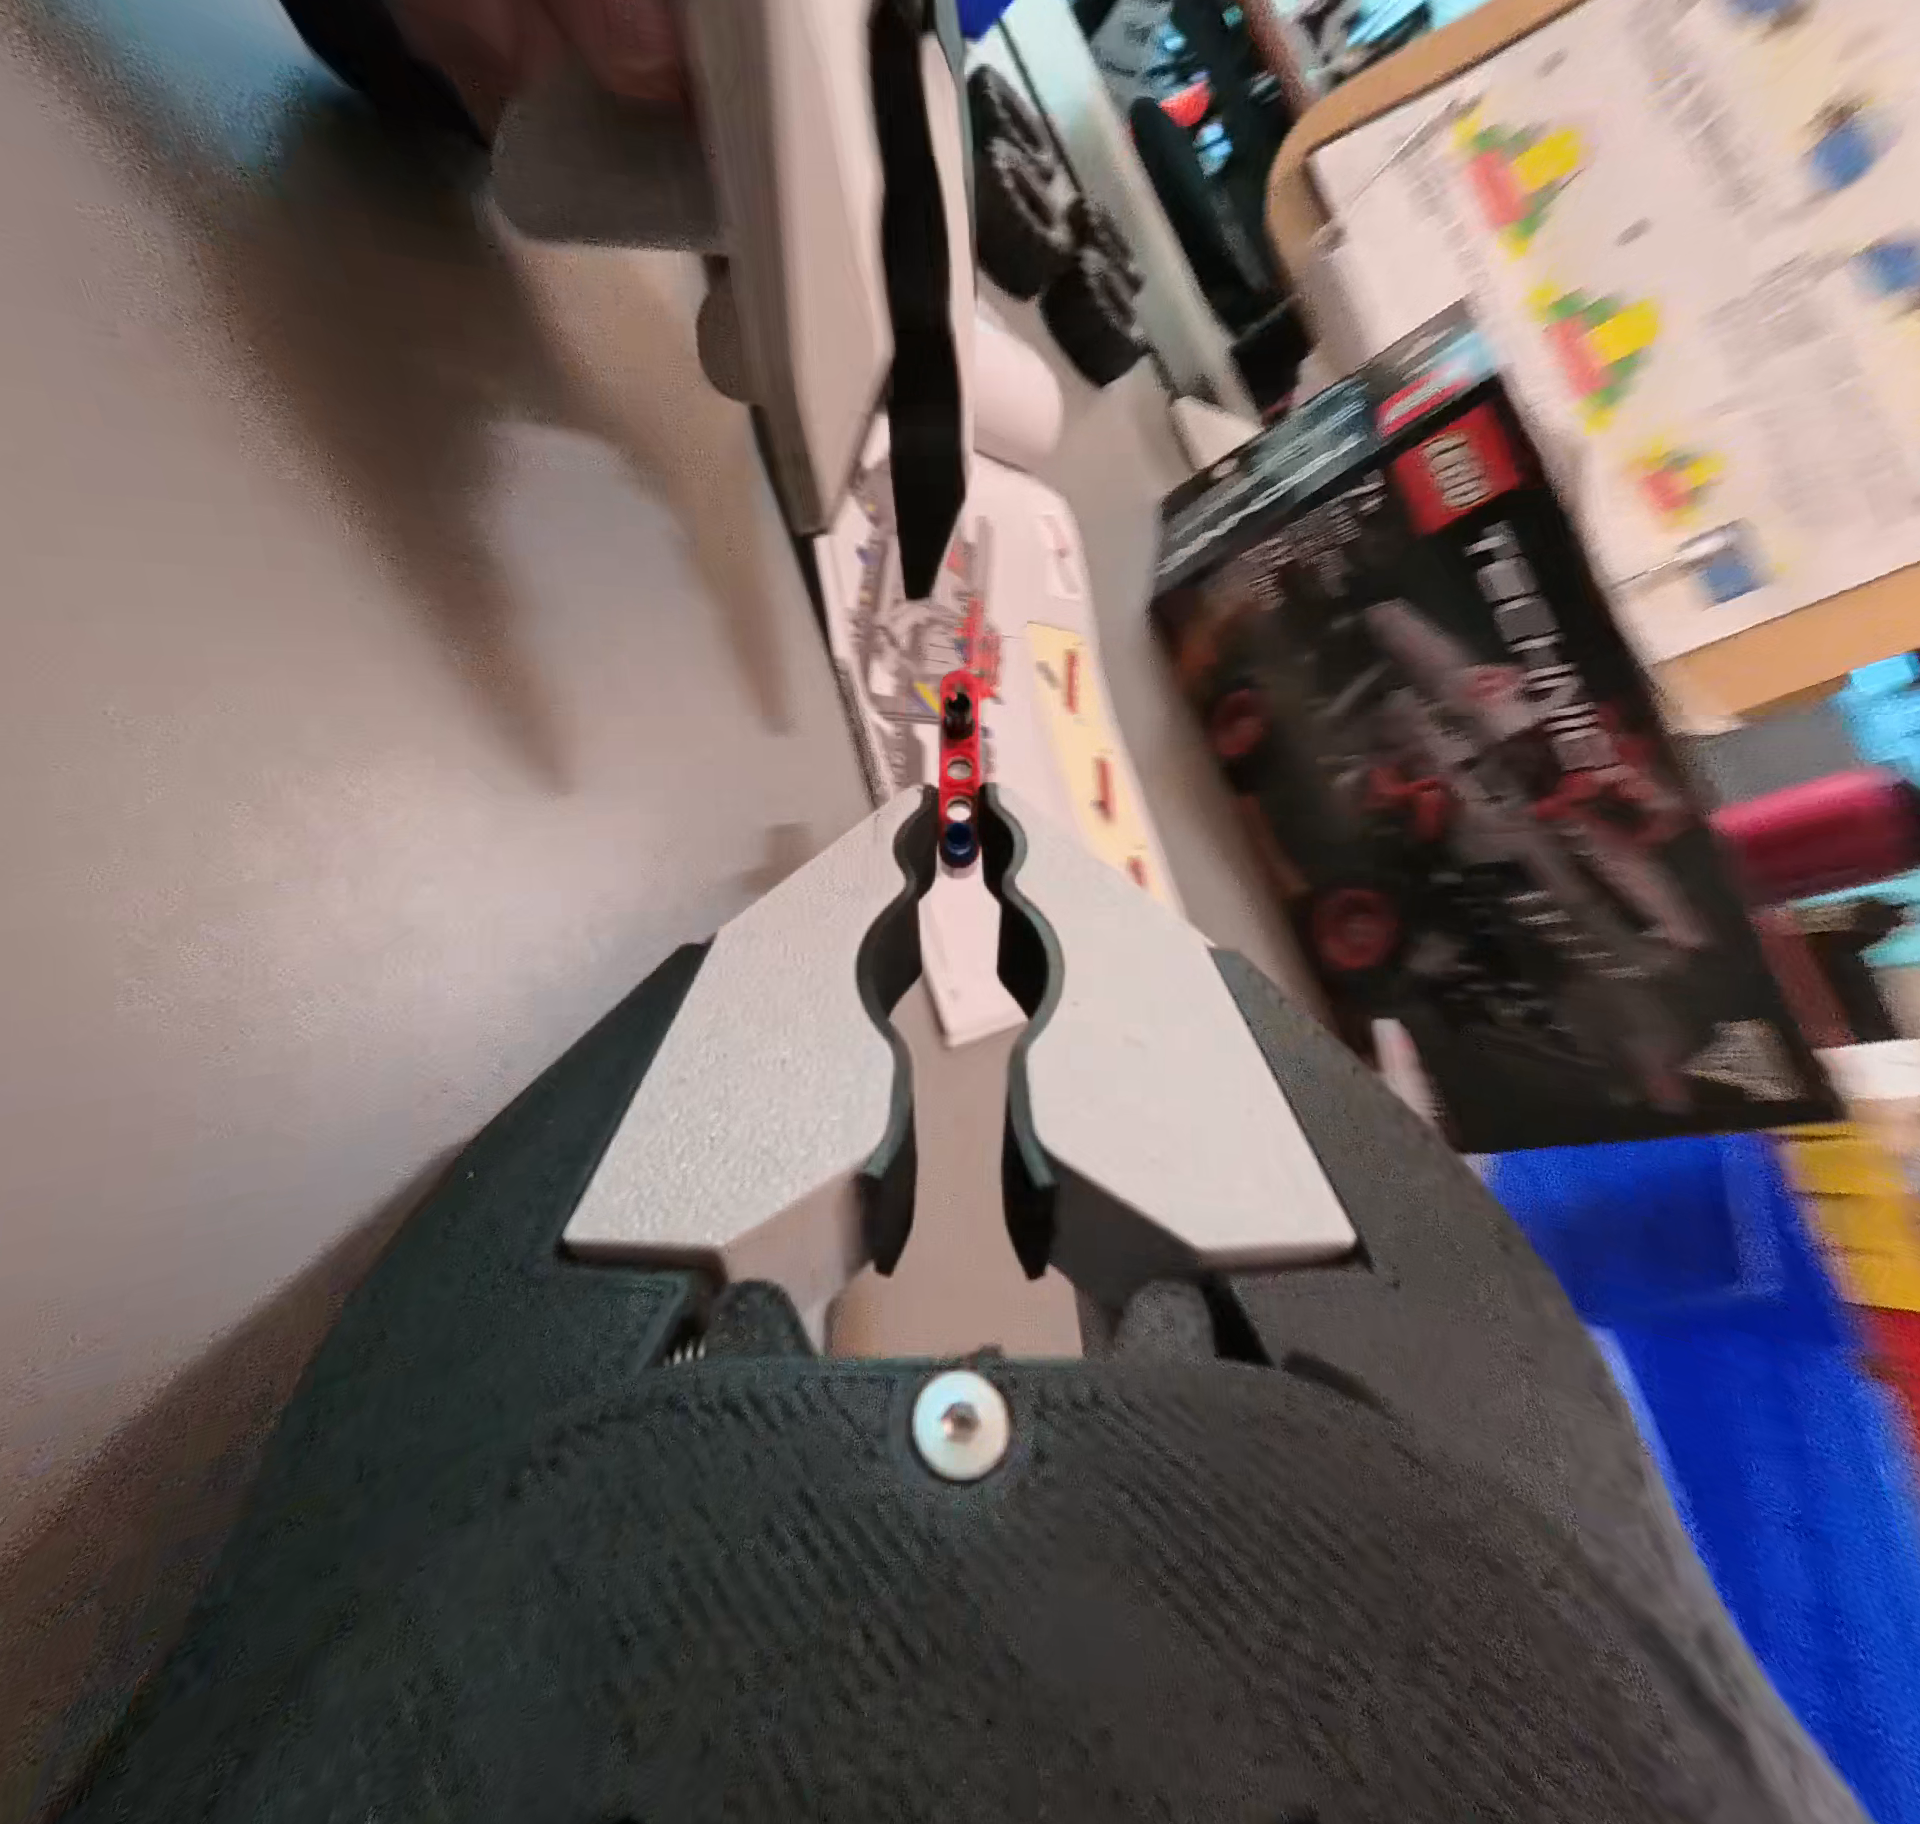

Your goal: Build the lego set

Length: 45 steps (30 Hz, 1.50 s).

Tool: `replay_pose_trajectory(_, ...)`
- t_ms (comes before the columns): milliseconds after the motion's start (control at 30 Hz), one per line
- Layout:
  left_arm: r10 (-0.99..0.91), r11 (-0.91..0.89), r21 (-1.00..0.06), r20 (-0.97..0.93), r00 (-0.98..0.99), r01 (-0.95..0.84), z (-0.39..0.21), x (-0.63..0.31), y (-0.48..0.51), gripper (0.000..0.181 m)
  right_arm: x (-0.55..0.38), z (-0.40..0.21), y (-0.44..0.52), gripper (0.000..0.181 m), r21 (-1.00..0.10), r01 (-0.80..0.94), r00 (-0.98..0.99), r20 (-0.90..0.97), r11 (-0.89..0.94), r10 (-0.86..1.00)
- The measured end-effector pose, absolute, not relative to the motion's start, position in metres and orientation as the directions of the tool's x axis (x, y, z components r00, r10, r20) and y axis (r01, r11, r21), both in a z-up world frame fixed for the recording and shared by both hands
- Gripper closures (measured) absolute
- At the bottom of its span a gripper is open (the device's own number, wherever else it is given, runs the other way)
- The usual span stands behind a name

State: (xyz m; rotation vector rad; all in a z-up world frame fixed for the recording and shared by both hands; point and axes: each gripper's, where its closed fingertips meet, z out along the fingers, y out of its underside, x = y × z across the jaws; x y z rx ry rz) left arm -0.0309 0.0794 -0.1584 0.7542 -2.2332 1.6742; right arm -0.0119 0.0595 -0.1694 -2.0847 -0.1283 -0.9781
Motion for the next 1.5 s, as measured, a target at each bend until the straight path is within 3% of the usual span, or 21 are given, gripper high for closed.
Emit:
replay_pose_trajectory(33, -0.23, 0.191, -0.794, 0.535, -0.813, -0.576, -0.157, -0.031, 0.074, 0.131, -0.011, -0.165, 0.057, 0.175, -0.568, 0.449, 0.62, 0.753, -0.69, -0.218)
replay_pose_trajectory(167, -0.123, 0.164, -0.754, 0.624, -0.772, -0.635, -0.146, -0.037, 0.051, 0.137, -0.016, -0.149, 0.052, 0.175, -0.343, 0.568, 0.385, 0.914, -0.748, -0.127)
replay_pose_trajectory(267, -0.129, 0.19, -0.768, 0.598, -0.791, -0.612, -0.146, -0.035, 0.043, 0.163, -0.019, -0.143, 0.049, 0.175, -0.263, 0.603, 0.292, 0.951, -0.753, -0.098)
replay_pose_trajectory(367, -0.141, 0.221, -0.81, 0.524, -0.84, -0.543, -0.145, -0.036, 0.039, 0.181, -0.02, -0.135, 0.044, 0.175, -0.248, 0.611, 0.257, 0.96, -0.752, -0.108)
replay_pose_trajectory(467, -0.163, 0.209, -0.849, 0.46, -0.873, -0.486, -0.14, -0.036, 0.039, 0.178, -0.023, -0.126, 0.039, 0.176, -0.251, 0.633, 0.225, 0.965, -0.732, -0.136)
replay_pose_trajectory(533, -0.158, 0.197, -0.844, 0.475, -0.866, -0.499, -0.135, -0.038, 0.039, 0.152, -0.028, -0.117, 0.037, 0.176, -0.22, 0.659, 0.164, 0.975, -0.719, -0.149)
replay_pose_trajectory(667, -0.141, 0.209, -0.853, 0.459, -0.877, -0.479, -0.126, -0.047, 0.039, 0.139, -0.03, -0.116, 0.036, 0.176, -0.107, 0.653, 0.069, 0.994, -0.75, -0.082)
replay_pose_trajectory(800, -0.208, 0.189, -0.903, 0.347, -0.915, -0.386, -0.119, -0.044, 0.043, 0.162, -0.035, -0.117, 0.041, 0.176, -0.071, 0.66, 0.052, 0.997, -0.748, -0.049)
replay_pose_trajectory(900, -0.224, 0.236, -0.921, 0.259, -0.939, -0.31, -0.122, -0.047, 0.046, 0.165, -0.036, -0.118, 0.044, 0.176, -0.063, 0.659, 0.053, 0.998, -0.75, -0.037)
replay_pose_trajectory(1067, -0.214, 0.287, -0.933, 0.156, -0.964, -0.215, -0.128, -0.05, 0.052, 0.166, -0.039, -0.124, 0.048, 0.175, -0.122, 0.672, 0.126, 0.991, -0.73, -0.05)
replay_pose_trajectory(1300, -0.241, 0.281, -0.941, 0.121, -0.963, -0.189, -0.136, -0.041, 0.068, 0.166, -0.039, -0.12, 0.037, 0.151, -0.45, 0.629, 0.445, 0.877, -0.634, -0.181)
replay_pose_trajectory(1400, -0.243, 0.355, -0.923, 0.064, -0.968, -0.15, -0.148, -0.041, 0.076, 0.166, -0.021, -0.113, -0.002, 0.144, -0.657, 0.401, 0.666, 0.688, -0.638, -0.29)
replay_pose_trajectory(1500, -0.204, 0.403, -0.904, 0.06, -0.977, -0.14, -0.161, -0.05, 0.074, 0.166, 0.02, -0.112, -0.073, 0.119, -0.729, 0.052, 0.698, 0.515, -0.682, -0.497)
